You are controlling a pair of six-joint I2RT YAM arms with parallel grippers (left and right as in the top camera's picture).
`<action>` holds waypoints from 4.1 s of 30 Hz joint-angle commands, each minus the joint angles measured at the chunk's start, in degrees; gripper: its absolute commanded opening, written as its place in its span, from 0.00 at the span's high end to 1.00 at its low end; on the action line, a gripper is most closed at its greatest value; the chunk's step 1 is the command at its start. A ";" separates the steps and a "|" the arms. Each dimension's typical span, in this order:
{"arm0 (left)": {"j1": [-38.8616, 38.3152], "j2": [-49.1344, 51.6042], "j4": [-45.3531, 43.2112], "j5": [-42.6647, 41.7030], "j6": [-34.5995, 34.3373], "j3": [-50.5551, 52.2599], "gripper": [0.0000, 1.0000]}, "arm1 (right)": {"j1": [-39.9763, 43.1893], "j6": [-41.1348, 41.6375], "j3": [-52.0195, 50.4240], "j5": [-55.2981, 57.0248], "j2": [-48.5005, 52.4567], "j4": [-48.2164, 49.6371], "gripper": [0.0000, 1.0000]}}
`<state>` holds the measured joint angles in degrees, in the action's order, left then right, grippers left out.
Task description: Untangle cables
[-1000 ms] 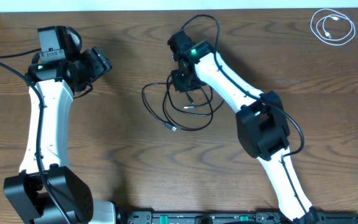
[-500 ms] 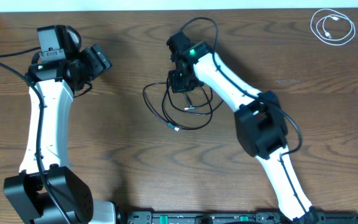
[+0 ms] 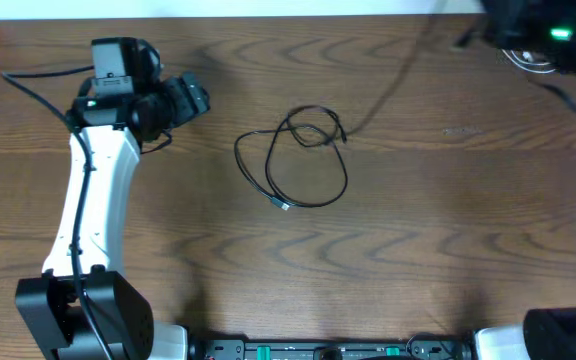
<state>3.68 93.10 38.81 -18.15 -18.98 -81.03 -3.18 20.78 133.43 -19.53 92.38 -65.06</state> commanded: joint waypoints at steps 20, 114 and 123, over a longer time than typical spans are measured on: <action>-26.32 9.86 -4.20 -0.66 -2.82 -0.39 0.11 | 12.83 -3.80 -1.22 -7.52 2.75 -6.01 0.99; -17.73 11.39 -8.07 2.38 -4.22 -0.39 0.02 | -11.56 -11.74 -43.23 15.87 22.67 4.94 0.99; -17.73 11.39 -8.09 2.38 -4.22 -0.39 0.02 | 0.02 -12.68 -22.67 14.80 13.16 -1.14 0.99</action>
<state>-14.24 104.60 30.72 -16.19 -22.92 -81.03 -6.70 8.71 106.45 -3.40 108.25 -66.11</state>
